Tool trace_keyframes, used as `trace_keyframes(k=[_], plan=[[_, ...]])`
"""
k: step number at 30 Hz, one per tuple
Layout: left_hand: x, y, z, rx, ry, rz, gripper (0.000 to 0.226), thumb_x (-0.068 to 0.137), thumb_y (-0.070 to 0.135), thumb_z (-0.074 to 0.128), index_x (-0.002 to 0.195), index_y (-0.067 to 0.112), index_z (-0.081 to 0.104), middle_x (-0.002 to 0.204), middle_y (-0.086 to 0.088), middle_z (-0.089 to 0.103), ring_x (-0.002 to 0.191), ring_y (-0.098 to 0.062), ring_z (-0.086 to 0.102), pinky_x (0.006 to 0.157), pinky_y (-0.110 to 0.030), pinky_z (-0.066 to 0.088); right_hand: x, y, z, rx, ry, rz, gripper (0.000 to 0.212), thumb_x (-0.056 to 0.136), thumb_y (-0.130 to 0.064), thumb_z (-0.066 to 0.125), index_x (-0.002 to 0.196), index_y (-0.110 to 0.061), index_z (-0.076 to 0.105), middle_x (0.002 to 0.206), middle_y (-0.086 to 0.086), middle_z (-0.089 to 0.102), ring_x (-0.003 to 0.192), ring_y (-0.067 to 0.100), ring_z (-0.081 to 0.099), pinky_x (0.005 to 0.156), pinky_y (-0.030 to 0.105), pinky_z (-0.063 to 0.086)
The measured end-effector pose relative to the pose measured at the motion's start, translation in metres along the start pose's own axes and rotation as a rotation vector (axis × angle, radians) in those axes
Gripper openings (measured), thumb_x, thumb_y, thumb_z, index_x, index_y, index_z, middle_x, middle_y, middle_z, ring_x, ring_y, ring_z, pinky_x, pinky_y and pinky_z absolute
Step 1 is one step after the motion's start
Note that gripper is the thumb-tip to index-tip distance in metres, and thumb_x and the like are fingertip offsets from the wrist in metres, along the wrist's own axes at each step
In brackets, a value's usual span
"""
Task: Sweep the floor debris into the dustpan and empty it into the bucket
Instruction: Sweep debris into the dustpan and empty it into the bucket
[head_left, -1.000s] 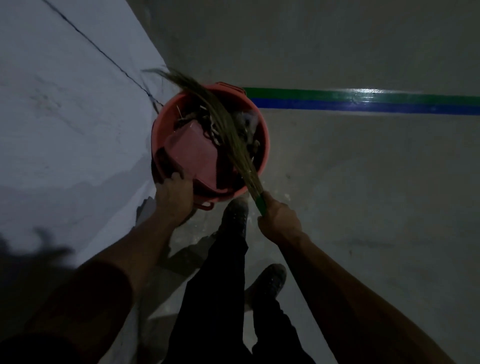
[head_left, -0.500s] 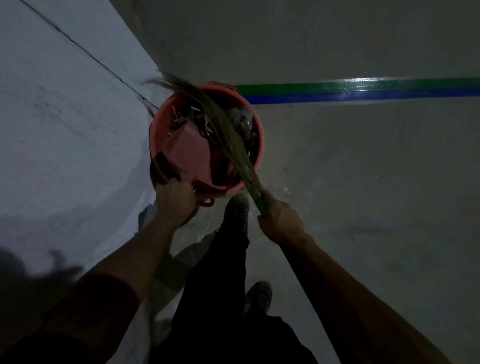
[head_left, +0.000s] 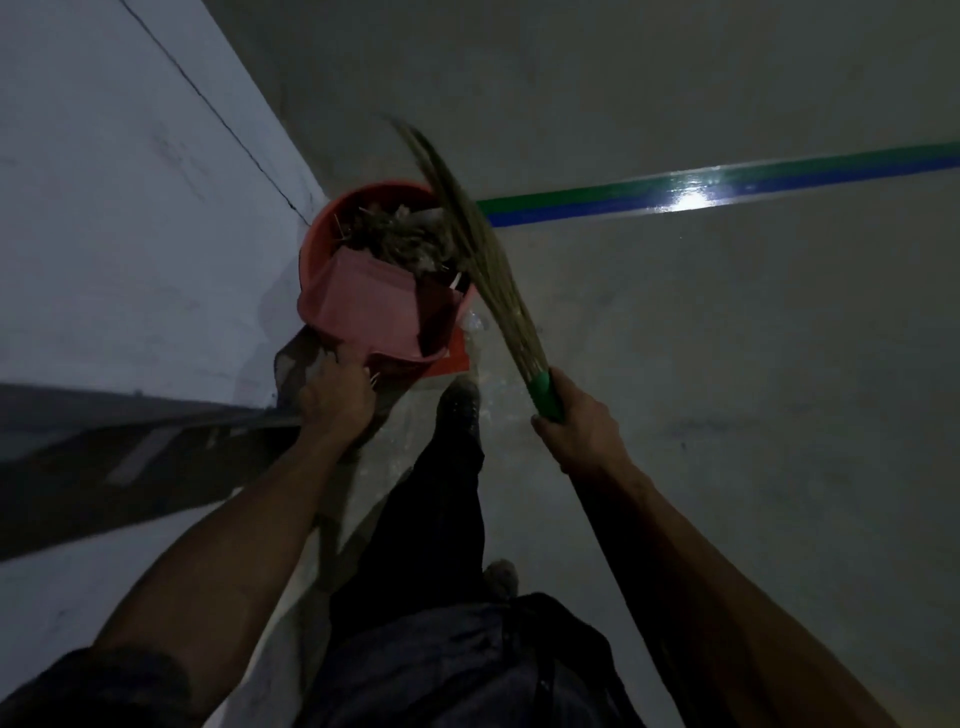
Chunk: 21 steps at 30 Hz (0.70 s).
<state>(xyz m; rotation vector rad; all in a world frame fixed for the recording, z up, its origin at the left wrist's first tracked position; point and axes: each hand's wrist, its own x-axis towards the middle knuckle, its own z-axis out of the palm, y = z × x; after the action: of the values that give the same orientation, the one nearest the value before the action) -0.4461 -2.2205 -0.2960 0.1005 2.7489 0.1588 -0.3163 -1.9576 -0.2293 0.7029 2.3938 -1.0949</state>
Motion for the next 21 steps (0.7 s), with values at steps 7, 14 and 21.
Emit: trace_keyframes(k=[7,14,21], plan=[[-0.108,0.018,0.007,-0.082,0.026,0.09,0.033,0.097,0.02,0.046,0.125,0.003,0.04,0.112,-0.028,0.056,0.096,-0.043,0.057,0.078,-0.047,0.044,-0.088,0.06,-0.03,0.269,0.013,0.149,0.055,0.09,-0.017,0.06,0.139,-0.029,0.041,0.106,0.005,0.06,0.06,0.025,0.065,0.045,0.031,0.054],[-0.142,0.048,0.006,0.009,-0.062,0.242,0.03,0.096,0.018,0.045,0.126,0.017,0.05,0.114,-0.017,0.059,0.102,-0.036,0.058,0.085,-0.046,0.043,-0.112,0.095,-0.047,0.447,0.032,0.304,0.044,0.09,-0.016,0.06,0.131,-0.022,0.046,0.094,0.011,0.06,0.056,0.024,0.063,0.044,0.027,0.05],[-0.097,0.082,0.032,0.183,-0.161,0.29,0.035,0.092,0.016,0.051,0.127,0.013,0.052,0.108,-0.017,0.062,0.095,-0.036,0.061,0.07,-0.039,0.046,-0.05,0.114,-0.049,0.452,-0.026,0.402,0.04,0.092,-0.016,0.059,0.129,-0.022,0.045,0.092,0.012,0.06,0.056,0.022,0.062,0.045,0.028,0.05]])
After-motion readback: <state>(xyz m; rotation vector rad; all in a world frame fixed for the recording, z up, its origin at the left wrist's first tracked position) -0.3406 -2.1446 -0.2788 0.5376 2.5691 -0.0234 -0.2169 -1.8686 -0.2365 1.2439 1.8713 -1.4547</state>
